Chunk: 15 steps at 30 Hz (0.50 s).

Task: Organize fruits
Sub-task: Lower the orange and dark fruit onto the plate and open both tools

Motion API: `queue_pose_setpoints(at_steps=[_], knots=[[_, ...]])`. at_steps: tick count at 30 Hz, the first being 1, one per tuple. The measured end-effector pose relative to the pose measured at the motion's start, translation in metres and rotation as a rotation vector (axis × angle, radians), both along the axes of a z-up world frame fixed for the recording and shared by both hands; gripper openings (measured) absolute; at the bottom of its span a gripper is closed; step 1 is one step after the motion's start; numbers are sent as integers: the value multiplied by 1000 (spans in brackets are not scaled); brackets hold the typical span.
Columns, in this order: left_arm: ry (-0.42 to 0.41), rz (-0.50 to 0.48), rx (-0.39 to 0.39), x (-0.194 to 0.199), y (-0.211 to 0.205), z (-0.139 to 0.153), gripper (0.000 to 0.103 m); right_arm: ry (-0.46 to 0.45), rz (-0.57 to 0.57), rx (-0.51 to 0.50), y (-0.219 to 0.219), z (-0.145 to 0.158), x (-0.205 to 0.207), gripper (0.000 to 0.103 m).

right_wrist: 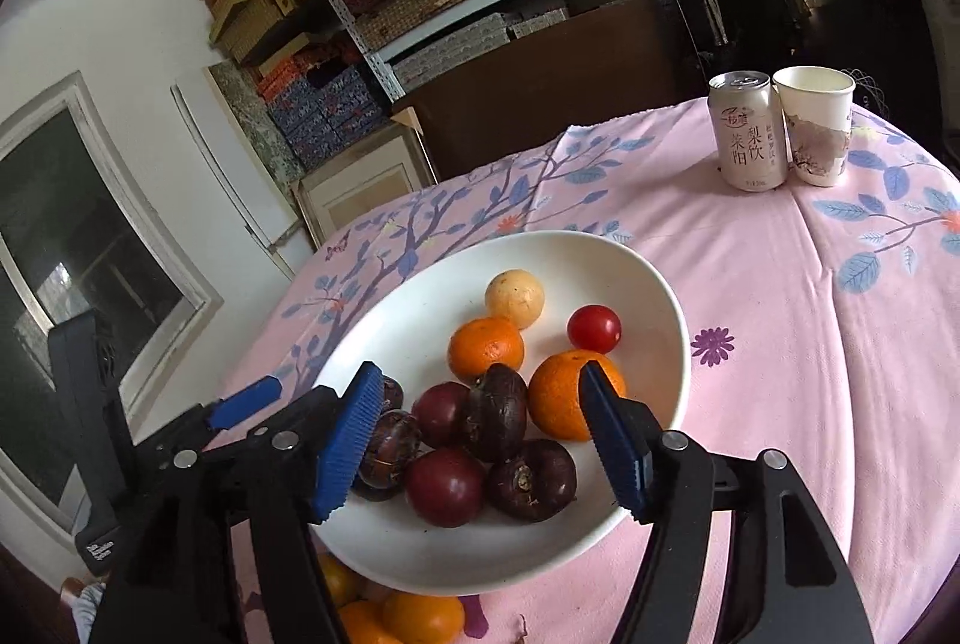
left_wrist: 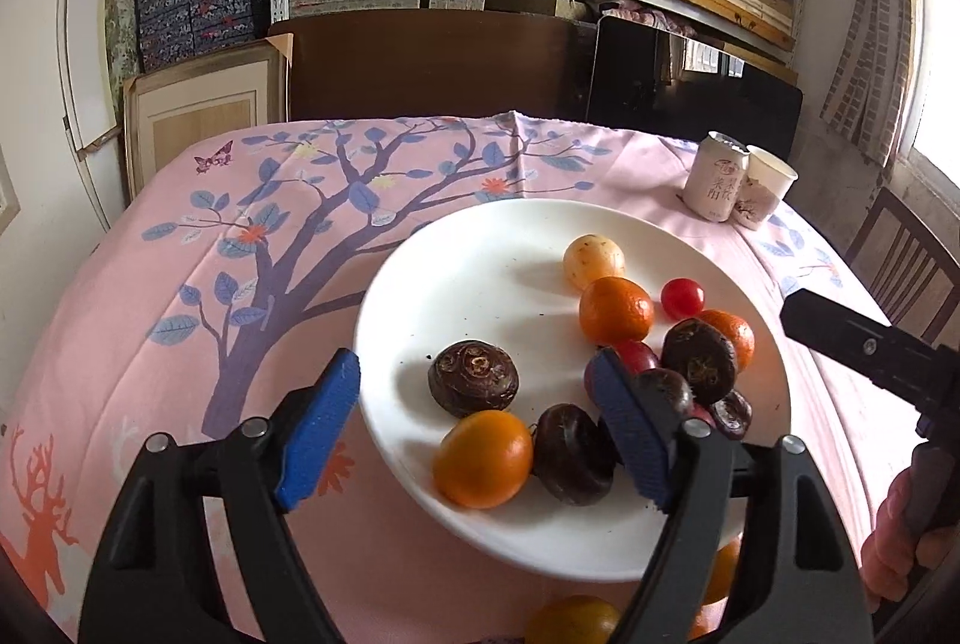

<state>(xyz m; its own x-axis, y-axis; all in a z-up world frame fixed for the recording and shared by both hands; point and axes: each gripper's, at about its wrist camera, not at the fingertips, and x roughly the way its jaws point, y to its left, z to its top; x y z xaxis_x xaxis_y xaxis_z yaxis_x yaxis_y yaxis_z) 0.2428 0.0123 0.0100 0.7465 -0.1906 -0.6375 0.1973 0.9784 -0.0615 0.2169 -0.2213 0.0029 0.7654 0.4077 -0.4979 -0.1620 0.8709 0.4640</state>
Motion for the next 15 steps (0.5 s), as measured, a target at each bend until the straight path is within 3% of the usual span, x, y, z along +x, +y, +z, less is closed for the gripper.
queue_pose_setpoints(at_steps=[3,15], knots=[[-14,2,35,-10,-2,0,79,2,-10,9,-6,1,-9,73],[-12,-7,123,-46,-8,-18,79,36,-2,-10,-4,-15,-36,73]])
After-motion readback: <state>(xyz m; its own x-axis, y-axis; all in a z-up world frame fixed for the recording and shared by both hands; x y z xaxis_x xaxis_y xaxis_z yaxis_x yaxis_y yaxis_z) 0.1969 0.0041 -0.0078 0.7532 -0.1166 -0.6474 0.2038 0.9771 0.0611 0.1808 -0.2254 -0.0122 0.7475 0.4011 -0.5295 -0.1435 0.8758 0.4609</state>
